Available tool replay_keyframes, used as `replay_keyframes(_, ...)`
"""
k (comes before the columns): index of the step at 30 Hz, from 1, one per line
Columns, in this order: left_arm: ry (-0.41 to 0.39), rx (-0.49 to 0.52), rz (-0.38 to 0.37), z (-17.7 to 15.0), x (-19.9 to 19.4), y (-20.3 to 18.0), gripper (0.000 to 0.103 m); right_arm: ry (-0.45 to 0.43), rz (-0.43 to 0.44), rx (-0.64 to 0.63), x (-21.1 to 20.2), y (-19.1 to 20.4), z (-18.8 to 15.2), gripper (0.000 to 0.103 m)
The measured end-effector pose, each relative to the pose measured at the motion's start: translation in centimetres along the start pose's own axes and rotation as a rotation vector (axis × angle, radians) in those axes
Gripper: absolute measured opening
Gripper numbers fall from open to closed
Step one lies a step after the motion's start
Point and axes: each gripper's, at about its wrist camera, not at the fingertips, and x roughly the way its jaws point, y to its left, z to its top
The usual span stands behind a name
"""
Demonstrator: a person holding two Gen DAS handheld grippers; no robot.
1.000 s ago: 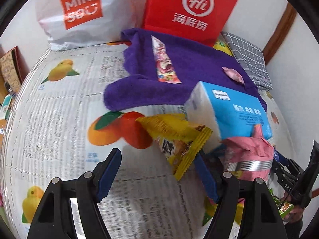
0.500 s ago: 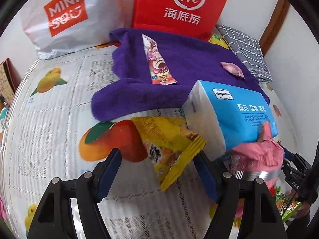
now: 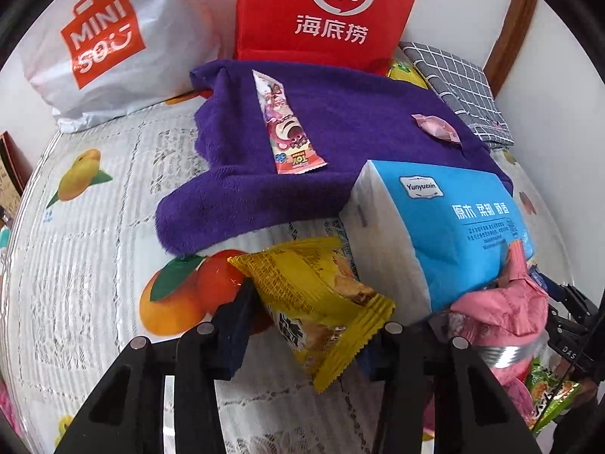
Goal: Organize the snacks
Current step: 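Lift the blue packet with the right gripper while the left reaches the yellow chip bag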
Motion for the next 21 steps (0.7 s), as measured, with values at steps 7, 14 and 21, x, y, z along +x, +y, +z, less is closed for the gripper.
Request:
replay_keyframes(7, -0.015, -0.057, 0.013, -1.5, -2.3, 1.2, 0.043, -0.005, -0.009, 0.012, 0.0, -0.3, 0.0, 0.048)
replay_keyframes(14, -0.047, -0.098, 0.019, -2.3, -5.5, 1.2, 0.043, -0.005, 0.004, 0.031, -0.3, -0.9, 0.1, 0.045)
replay_keyframes(21, -0.079, -0.107, 0.012, -1.9, -7.8, 0.0, 0.043, -0.035, 0.049, 0.051, -2.6, -0.9, 2.1, 0.045)
